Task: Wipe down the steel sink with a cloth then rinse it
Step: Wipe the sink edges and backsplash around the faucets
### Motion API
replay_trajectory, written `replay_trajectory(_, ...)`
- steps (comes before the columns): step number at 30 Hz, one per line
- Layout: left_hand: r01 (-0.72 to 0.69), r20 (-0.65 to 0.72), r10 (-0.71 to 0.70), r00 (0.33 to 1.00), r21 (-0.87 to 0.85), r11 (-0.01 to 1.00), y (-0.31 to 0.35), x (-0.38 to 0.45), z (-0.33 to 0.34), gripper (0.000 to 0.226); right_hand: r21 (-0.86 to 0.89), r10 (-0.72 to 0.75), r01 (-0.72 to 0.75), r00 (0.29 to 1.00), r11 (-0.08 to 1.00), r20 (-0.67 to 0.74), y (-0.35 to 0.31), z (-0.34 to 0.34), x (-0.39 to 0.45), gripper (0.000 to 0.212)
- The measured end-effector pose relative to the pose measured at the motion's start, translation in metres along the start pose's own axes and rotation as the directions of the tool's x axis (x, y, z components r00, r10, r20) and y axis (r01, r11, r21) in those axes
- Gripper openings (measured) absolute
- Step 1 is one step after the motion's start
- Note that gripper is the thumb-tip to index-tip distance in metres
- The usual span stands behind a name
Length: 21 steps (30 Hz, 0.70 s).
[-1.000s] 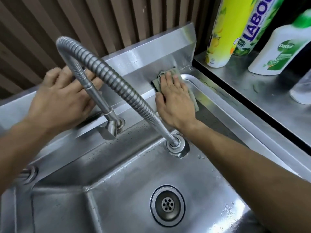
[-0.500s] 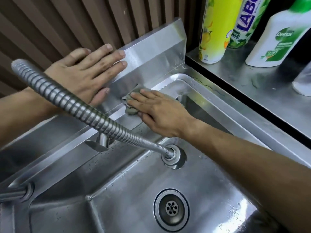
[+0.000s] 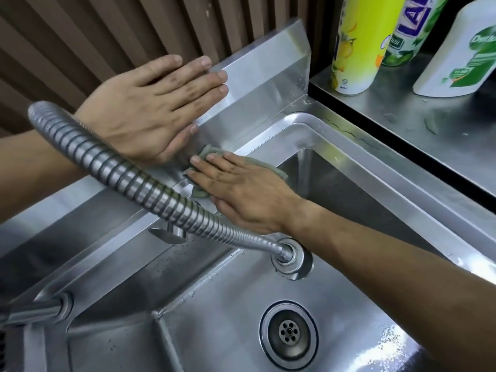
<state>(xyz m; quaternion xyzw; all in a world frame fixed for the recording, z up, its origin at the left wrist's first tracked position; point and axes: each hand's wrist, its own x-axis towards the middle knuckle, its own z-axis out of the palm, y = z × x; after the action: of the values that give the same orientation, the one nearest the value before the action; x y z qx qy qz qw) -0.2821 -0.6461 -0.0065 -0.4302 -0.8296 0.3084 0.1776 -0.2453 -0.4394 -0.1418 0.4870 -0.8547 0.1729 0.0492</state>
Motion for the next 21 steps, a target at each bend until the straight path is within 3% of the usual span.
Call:
replay_trajectory(3, 0.007, 0.006, -0.007, 1.000, 0.000, 1.000, 0.001, -0.001, -0.001, 0.064, -0.043, 0.060, -0.058, 0.998, 0.997, 0.032, 0.003, -0.008, -0.001, 0.059)
replay_trajectory(6, 0.017, 0.008, -0.017, 1.000, 0.004, 1.000, 0.003, 0.000, -0.003, 0.063, -0.083, 0.150, -0.154, 0.987, 0.984, -0.056, 0.012, -0.011, -0.009, 0.057)
replay_trajectory(9, 0.031, 0.005, -0.031, 0.999, 0.003, 1.000, 0.003, -0.001, -0.002, 0.063, 0.168, 0.274, -0.256, 0.957, 0.952, -0.096, 0.009, -0.013, -0.011, 0.048)
replay_trajectory(10, 0.032, 0.006, -0.032, 0.999, -0.002, 0.999, 0.003, -0.001, -0.002, 0.064, 0.243, 0.313, -0.268, 0.934, 0.932, -0.172, 0.006, -0.015, -0.010, 0.040)
replay_trajectory(12, 0.036, 0.000, -0.036, 0.999, -0.004, 0.999, 0.003, -0.001, -0.002, 0.064, 0.198, 0.321, -0.271, 0.900, 0.942, -0.294, 0.006, -0.019, -0.005, 0.030)
replay_trajectory(16, 0.029, -0.008, -0.029, 1.000, 0.002, 1.000, 0.004, 0.000, -0.002, 0.064, 0.074, 0.216, -0.204, 0.920, 0.976, -0.327, 0.014, -0.004, -0.005, 0.028)
replay_trajectory(21, 0.028, -0.015, -0.028, 1.000, 0.008, 1.000, 0.004, -0.001, 0.001, 0.064, 0.086, 0.413, -0.418, 0.807, 0.904, -0.421, -0.002, 0.008, 0.002, 0.032)
